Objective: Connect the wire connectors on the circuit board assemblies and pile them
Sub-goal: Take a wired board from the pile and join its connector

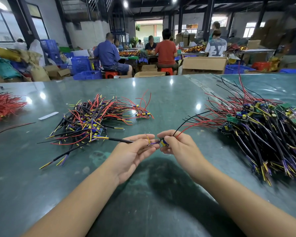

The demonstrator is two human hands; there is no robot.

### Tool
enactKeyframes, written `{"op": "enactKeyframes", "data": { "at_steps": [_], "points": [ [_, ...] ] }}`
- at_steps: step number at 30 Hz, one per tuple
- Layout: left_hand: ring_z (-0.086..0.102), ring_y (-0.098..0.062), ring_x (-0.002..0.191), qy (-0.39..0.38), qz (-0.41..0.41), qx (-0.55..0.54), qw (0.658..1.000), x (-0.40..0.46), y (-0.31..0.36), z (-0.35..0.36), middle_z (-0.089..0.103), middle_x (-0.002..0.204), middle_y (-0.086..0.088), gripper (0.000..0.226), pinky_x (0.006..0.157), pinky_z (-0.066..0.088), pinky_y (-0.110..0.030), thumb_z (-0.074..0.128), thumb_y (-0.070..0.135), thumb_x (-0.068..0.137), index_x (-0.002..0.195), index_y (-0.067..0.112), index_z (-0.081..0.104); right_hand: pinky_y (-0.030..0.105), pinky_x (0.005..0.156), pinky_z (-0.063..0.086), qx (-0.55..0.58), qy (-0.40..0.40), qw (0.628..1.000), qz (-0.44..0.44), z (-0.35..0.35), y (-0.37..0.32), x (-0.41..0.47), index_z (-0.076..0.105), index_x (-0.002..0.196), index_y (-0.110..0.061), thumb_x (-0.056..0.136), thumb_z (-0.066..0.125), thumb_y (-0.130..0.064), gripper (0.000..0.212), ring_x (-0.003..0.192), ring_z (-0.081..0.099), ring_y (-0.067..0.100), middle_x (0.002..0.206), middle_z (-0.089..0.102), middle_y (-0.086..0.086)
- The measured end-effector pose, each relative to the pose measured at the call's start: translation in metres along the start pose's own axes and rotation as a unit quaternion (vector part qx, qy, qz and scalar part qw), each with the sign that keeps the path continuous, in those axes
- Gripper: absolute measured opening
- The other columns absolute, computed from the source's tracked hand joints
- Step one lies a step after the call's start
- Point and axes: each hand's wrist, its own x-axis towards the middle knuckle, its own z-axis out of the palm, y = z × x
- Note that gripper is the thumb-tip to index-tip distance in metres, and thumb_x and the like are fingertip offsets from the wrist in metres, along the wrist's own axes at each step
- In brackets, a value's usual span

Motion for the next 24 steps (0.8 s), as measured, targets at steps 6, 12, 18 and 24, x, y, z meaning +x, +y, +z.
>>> {"op": "enactKeyframes", "data": {
  "at_steps": [6,12,18,24],
  "points": [
    [0.072,-0.023,0.08,-0.027,0.011,0.029,0.999,-0.002,-0.002,-0.001,0.073,0.085,-0.015,0.019,0.065,0.055,-0.019,0.054,-0.016,0.083,0.089,-0.003,0.066,0.019,0.065,0.051,-0.029,-0.006,0.999,-0.039,-0.005,-0.001,-0.002,0.065,0.081,-0.019,0.091,0.06,-0.016,0.011,0.06,0.057,0.005,0.061,0.065,-0.01],
    [0.069,-0.008,0.075,-0.01,0.138,0.285,0.948,0.0,-0.007,-0.002,0.075,0.082,0.001,0.023,0.071,0.055,-0.02,0.063,-0.006,0.085,0.089,0.016,0.069,0.022,0.057,0.054,0.14,0.011,0.987,0.076,-0.006,-0.007,0.0,0.062,0.083,-0.006,0.097,0.049,-0.01,0.019,0.052,0.058,0.014,0.068,0.067,0.006],
    [0.07,-0.005,0.075,0.021,0.167,0.382,0.909,0.005,-0.005,-0.011,0.074,0.077,0.01,0.017,0.073,0.053,-0.018,0.073,0.012,0.08,0.08,0.029,0.071,0.022,0.057,0.054,0.132,0.014,0.988,0.08,-0.005,-0.007,0.0,0.06,0.083,-0.007,0.097,0.048,-0.011,0.018,0.052,0.059,0.013,0.065,0.067,0.002],
    [0.067,-0.011,0.064,0.009,0.172,0.357,0.918,0.003,-0.001,-0.009,0.072,0.068,0.0,0.016,0.068,0.056,-0.025,0.071,0.005,0.081,0.074,0.02,0.071,0.025,0.065,0.054,0.016,-0.009,0.999,0.034,-0.005,-0.002,-0.004,0.06,0.087,-0.01,0.083,0.071,-0.011,0.012,0.055,0.057,0.01,0.067,0.061,0.0]
  ]
}}
